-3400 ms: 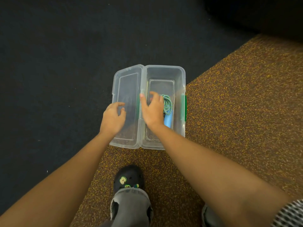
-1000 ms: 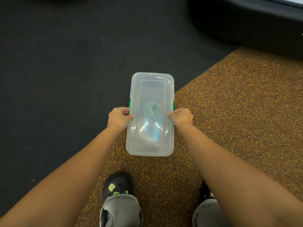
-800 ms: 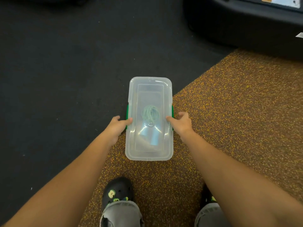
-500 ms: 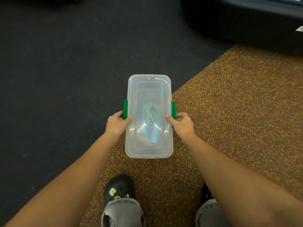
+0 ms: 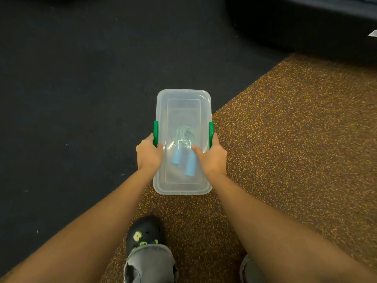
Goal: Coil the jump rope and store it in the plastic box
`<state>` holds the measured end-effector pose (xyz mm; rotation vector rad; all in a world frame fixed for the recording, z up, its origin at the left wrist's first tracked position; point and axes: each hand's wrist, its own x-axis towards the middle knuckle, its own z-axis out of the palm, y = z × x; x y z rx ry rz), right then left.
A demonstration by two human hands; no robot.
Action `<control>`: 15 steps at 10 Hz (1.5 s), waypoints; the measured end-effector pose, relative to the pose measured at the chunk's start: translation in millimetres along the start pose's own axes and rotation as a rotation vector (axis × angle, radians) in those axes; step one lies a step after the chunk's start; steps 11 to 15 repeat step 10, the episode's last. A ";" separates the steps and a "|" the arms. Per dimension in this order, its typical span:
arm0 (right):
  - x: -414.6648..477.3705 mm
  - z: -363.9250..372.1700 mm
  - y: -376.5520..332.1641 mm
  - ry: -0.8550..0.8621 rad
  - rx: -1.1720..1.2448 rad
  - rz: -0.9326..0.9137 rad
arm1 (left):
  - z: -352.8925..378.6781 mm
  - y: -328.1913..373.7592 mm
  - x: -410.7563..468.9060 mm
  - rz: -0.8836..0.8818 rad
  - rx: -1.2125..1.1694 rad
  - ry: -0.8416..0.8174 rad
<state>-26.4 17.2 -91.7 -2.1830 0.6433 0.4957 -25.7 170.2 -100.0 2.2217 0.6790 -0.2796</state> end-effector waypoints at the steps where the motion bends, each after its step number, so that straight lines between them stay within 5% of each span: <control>1: -0.2 -1.5 -2.6 0.005 -0.078 -0.002 | 1.3 1.6 0.5 0.007 0.019 0.000; 5: -3.5 0.0 -8.6 0.002 -0.214 -0.050 | 1.8 14.9 -6.9 -0.043 0.257 -0.138; 8: 14.3 -15.7 -8.7 0.108 -0.122 -0.161 | -2.9 26.9 -3.5 -0.166 0.056 -0.167; 10: 45.1 -52.6 -35.9 0.298 -0.279 -0.368 | -13.3 64.6 6.3 0.170 0.346 0.013; 15: 45.1 -52.6 -35.9 0.298 -0.279 -0.368 | -13.3 64.6 6.3 0.170 0.346 0.013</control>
